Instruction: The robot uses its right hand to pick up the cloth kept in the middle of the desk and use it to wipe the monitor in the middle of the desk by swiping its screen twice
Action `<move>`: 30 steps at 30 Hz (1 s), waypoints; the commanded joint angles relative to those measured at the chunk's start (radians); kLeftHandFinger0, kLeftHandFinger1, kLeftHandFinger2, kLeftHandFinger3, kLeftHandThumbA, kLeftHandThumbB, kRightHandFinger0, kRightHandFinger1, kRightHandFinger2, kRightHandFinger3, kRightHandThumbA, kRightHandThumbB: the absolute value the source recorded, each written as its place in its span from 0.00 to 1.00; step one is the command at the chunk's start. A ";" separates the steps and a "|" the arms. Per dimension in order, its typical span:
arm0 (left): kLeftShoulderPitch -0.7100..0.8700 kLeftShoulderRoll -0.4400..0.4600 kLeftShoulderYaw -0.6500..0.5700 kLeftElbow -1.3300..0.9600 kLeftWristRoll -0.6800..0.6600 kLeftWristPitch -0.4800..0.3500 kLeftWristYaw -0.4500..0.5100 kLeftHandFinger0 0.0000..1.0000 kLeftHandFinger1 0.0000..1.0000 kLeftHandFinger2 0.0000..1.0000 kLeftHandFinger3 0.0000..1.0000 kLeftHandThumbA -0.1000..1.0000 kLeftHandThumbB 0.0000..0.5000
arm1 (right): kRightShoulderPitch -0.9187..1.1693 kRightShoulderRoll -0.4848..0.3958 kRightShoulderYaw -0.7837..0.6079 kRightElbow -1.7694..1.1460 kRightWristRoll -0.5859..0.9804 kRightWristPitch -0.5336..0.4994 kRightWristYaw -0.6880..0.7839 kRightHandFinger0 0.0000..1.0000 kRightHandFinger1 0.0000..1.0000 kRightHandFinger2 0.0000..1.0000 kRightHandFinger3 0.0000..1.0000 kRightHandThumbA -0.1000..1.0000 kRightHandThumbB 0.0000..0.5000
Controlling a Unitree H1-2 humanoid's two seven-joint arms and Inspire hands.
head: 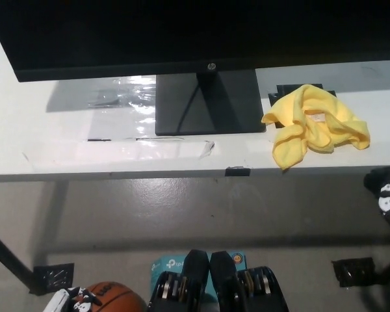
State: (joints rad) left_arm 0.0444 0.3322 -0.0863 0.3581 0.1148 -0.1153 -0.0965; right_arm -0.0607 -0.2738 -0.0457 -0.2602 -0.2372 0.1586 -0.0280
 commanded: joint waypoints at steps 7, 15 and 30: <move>0.014 0.003 0.019 -0.009 -0.013 -0.051 -0.004 0.00 0.00 0.00 0.00 0.55 1.00 | 0.019 0.014 0.007 0.064 -0.032 -0.092 -0.017 0.14 0.24 0.51 0.94 0.07 0.33; 0.022 0.000 0.021 -0.028 -0.004 -0.030 0.001 0.00 0.00 0.00 0.00 0.54 1.00 | -0.066 -0.003 0.003 0.065 -0.028 -0.104 -0.003 0.25 0.32 0.52 0.96 0.01 0.30; 0.006 0.012 0.014 -0.028 0.004 -0.028 -0.011 0.00 0.00 0.00 0.00 0.56 1.00 | -0.386 -0.077 0.131 0.209 -0.155 0.024 0.090 0.74 0.91 0.89 1.00 0.23 0.43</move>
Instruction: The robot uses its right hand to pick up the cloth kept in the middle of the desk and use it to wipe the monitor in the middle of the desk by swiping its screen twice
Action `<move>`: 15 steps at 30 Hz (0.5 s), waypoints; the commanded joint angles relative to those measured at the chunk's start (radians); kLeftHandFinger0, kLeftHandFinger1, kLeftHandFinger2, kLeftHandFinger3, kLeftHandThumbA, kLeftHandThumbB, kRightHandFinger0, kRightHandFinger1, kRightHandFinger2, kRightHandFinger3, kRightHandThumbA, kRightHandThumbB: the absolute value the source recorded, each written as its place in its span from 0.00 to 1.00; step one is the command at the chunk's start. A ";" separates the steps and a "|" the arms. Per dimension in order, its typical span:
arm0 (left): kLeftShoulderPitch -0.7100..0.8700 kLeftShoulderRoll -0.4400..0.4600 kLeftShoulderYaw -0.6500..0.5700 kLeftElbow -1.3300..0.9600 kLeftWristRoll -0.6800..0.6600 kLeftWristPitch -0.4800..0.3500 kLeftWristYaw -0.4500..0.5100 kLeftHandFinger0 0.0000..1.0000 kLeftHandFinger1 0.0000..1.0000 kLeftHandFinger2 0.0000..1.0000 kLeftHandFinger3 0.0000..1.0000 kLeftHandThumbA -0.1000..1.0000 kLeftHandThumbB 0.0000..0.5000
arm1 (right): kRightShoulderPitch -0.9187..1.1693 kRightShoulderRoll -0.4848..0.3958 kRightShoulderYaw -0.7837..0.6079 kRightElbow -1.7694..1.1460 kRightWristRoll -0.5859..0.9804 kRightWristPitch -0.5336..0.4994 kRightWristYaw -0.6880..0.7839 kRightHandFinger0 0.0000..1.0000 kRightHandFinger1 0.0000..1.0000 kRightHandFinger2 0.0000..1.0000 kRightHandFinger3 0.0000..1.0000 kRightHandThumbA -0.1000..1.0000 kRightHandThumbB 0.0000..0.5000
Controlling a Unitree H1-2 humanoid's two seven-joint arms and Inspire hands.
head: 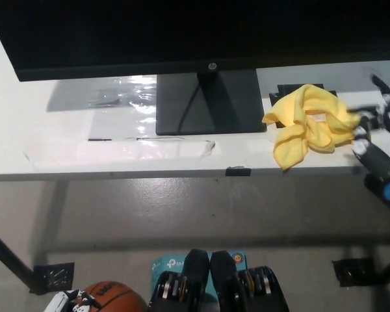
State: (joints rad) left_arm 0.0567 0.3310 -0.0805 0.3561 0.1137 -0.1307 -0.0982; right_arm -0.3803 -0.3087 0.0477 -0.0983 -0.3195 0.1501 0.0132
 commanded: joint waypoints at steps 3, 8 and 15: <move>-0.007 0.015 0.008 -0.040 0.006 0.002 -0.012 0.00 0.00 0.00 0.00 0.55 1.00 | -0.105 -0.056 0.087 0.114 -0.100 0.078 0.072 1.00 1.00 1.00 1.00 0.35 0.48; -0.015 0.011 0.008 -0.015 -0.002 -0.035 -0.015 0.00 0.00 0.00 0.01 0.54 1.00 | -0.136 -0.054 0.137 0.247 -0.116 0.062 0.073 1.00 1.00 1.00 1.00 0.36 0.53; -0.015 0.013 0.009 -0.032 -0.006 -0.003 -0.025 0.00 0.00 0.00 0.01 0.54 1.00 | -0.207 -0.057 0.192 0.366 -0.173 0.096 0.075 1.00 1.00 1.00 1.00 0.43 0.61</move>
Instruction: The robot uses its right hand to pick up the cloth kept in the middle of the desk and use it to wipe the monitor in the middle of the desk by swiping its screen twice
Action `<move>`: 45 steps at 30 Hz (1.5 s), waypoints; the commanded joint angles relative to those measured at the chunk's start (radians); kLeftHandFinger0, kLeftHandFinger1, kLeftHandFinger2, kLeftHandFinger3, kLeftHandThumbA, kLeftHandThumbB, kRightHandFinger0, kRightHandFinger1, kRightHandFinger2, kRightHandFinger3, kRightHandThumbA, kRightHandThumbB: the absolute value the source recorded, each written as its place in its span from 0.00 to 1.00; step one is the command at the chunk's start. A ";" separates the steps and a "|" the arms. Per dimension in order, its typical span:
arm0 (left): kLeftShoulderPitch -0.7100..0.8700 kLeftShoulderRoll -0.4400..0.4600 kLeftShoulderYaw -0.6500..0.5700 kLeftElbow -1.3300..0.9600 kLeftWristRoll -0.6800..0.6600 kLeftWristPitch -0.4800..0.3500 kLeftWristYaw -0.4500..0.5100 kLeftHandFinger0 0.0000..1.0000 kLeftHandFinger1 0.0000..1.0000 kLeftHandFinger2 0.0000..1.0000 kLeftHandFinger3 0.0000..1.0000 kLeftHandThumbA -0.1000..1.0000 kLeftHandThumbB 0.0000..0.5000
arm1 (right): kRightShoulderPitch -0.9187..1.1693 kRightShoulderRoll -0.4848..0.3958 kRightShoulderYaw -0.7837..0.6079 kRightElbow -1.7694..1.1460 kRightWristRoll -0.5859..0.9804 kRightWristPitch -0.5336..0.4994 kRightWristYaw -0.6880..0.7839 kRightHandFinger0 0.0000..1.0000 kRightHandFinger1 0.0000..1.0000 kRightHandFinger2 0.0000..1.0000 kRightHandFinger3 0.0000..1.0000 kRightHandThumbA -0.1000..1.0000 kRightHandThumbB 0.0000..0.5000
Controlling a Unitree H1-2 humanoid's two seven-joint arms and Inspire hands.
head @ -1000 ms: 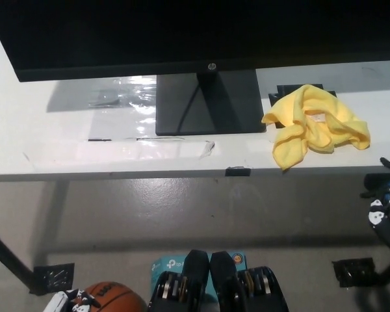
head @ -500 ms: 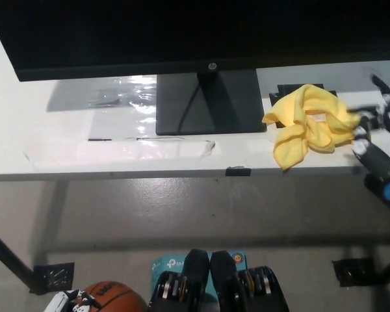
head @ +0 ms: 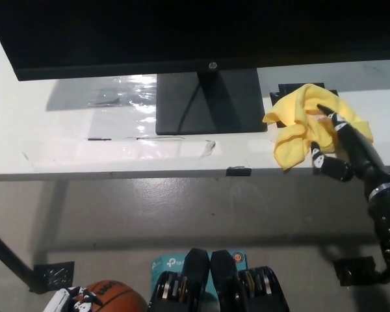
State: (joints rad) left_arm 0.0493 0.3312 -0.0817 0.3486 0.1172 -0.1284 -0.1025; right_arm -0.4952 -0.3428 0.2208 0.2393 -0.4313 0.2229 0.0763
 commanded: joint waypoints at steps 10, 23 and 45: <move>-0.001 0.016 0.012 -0.026 -0.005 -0.012 -0.025 0.00 0.00 0.00 0.00 0.55 1.00 | -0.222 -0.038 0.079 0.128 -0.178 0.044 -0.043 1.00 1.00 1.00 1.00 0.57 0.72; -0.011 0.022 0.009 -0.048 -0.007 0.012 -0.039 0.00 0.00 0.00 0.01 0.60 1.00 | -0.279 -0.026 0.122 0.125 -0.253 0.143 0.037 1.00 1.00 1.00 1.00 0.56 0.98; -0.025 0.029 0.016 -0.058 -0.012 0.008 -0.049 0.00 0.00 0.00 0.00 0.65 1.00 | -0.312 -0.101 0.300 0.165 -0.675 0.247 0.662 1.00 1.00 1.00 1.00 0.70 0.71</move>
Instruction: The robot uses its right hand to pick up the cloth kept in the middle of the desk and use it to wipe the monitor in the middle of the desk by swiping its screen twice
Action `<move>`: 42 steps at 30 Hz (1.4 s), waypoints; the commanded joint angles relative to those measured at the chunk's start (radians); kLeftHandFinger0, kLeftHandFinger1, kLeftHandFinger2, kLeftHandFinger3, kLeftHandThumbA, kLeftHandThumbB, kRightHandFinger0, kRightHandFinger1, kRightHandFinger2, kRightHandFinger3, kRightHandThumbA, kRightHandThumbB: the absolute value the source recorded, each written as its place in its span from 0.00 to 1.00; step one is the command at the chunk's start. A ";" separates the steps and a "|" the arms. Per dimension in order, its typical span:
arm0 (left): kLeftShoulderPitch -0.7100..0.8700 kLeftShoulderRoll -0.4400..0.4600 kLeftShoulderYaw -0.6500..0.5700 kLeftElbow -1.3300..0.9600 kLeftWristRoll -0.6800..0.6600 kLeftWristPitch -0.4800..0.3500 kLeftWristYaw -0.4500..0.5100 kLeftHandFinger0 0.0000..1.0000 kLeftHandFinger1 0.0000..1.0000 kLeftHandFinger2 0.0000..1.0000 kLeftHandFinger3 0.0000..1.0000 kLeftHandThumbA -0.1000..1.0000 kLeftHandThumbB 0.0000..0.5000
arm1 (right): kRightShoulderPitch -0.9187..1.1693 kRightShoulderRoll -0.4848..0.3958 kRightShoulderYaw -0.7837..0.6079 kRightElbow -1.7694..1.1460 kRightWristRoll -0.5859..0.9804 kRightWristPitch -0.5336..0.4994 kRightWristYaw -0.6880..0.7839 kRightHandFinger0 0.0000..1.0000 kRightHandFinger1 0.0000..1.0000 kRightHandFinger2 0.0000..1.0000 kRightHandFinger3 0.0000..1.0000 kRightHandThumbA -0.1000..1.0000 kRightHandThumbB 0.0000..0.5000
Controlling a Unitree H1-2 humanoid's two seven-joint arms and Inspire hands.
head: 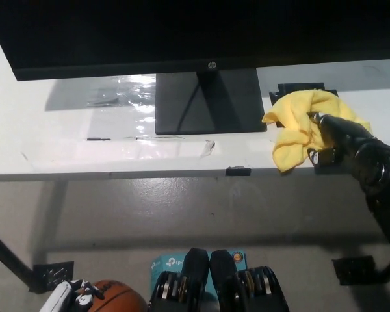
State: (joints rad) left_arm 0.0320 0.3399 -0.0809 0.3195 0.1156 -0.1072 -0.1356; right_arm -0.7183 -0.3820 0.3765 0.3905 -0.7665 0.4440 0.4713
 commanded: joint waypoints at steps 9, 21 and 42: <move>-0.008 0.027 0.008 -0.026 -0.007 -0.025 -0.023 0.00 0.00 0.00 0.00 0.69 1.00 | -0.043 -0.079 0.196 0.064 -0.315 0.022 -0.090 0.00 0.01 0.28 1.00 0.08 0.01; -0.011 0.030 0.001 -0.015 -0.004 -0.039 -0.025 0.00 0.00 0.00 0.00 0.70 1.00 | -0.006 -0.010 0.094 0.146 -0.219 -0.093 -0.491 0.00 0.11 0.28 0.43 0.00 0.09; 0.034 0.022 0.001 -0.015 -0.002 -0.049 -0.013 0.00 0.00 0.00 0.03 0.71 1.00 | 0.090 0.191 -0.538 -0.091 0.291 -0.152 -0.556 0.00 0.00 0.07 0.13 0.00 0.00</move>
State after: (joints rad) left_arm 0.0497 0.3459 -0.0918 0.3222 0.1170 -0.1113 -0.1424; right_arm -0.5544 -0.1919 -0.0205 0.4090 -0.6817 0.3058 -0.0354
